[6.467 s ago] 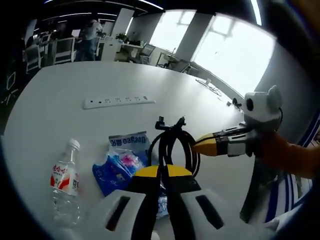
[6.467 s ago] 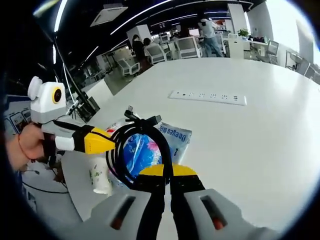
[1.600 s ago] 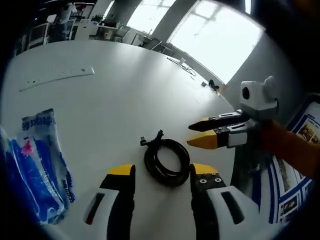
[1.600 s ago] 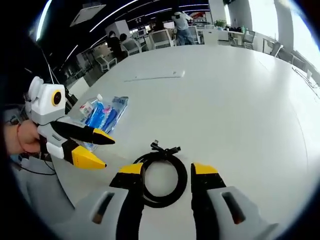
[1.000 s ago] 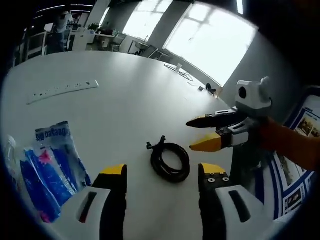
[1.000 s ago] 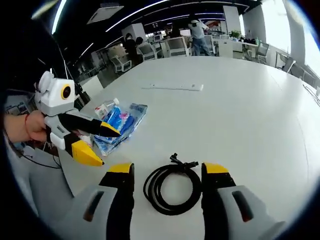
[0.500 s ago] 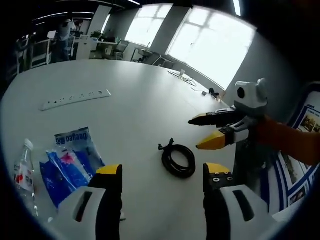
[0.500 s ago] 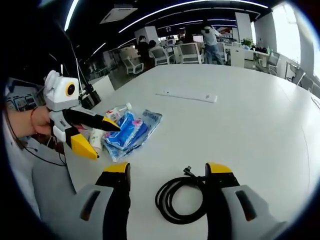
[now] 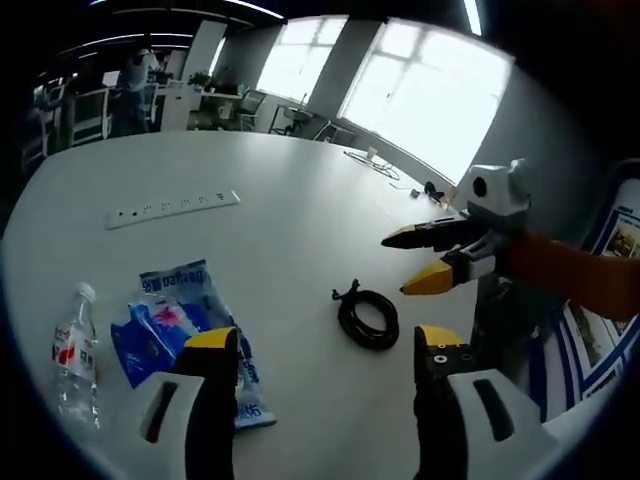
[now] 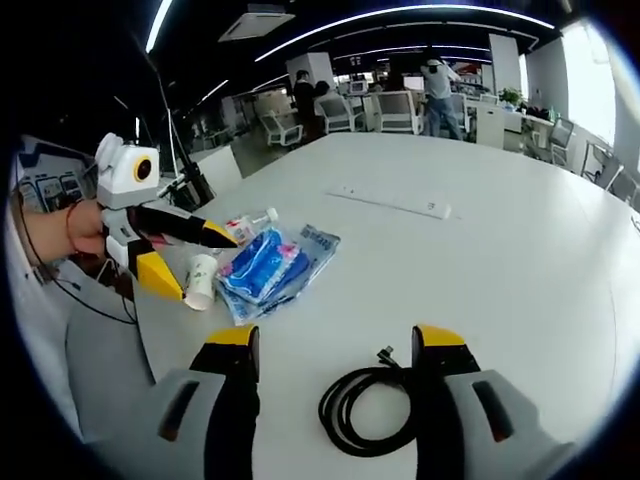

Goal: Arrange the tabletop items into an orderly group along one side of the table until the central work area is clear of visible clutter.

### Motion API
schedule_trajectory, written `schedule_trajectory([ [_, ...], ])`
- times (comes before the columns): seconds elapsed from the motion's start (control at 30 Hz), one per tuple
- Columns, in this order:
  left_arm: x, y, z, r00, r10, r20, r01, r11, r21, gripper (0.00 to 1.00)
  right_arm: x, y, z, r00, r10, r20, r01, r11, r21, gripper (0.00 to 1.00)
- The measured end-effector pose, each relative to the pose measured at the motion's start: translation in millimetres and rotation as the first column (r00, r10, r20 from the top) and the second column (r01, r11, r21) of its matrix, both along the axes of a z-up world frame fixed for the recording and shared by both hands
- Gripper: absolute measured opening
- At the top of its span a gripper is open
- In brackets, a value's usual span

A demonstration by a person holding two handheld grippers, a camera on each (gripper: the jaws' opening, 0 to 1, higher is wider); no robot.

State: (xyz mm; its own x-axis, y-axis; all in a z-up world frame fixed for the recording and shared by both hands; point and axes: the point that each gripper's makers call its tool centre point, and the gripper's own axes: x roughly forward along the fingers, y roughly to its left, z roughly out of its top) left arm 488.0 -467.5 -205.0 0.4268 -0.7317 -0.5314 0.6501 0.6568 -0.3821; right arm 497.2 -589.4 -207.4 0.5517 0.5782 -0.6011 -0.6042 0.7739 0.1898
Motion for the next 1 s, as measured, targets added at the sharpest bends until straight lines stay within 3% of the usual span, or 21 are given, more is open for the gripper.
schedule_trajectory([
  [1.0, -3.8, 91, 25.0, 0.991, 0.122, 0.051, -0.123, 0.992, 0.018, 0.78, 0, 37, 21.0, 0.992, 0.123, 0.041, -0.121, 0.992, -0.033, 0.6],
])
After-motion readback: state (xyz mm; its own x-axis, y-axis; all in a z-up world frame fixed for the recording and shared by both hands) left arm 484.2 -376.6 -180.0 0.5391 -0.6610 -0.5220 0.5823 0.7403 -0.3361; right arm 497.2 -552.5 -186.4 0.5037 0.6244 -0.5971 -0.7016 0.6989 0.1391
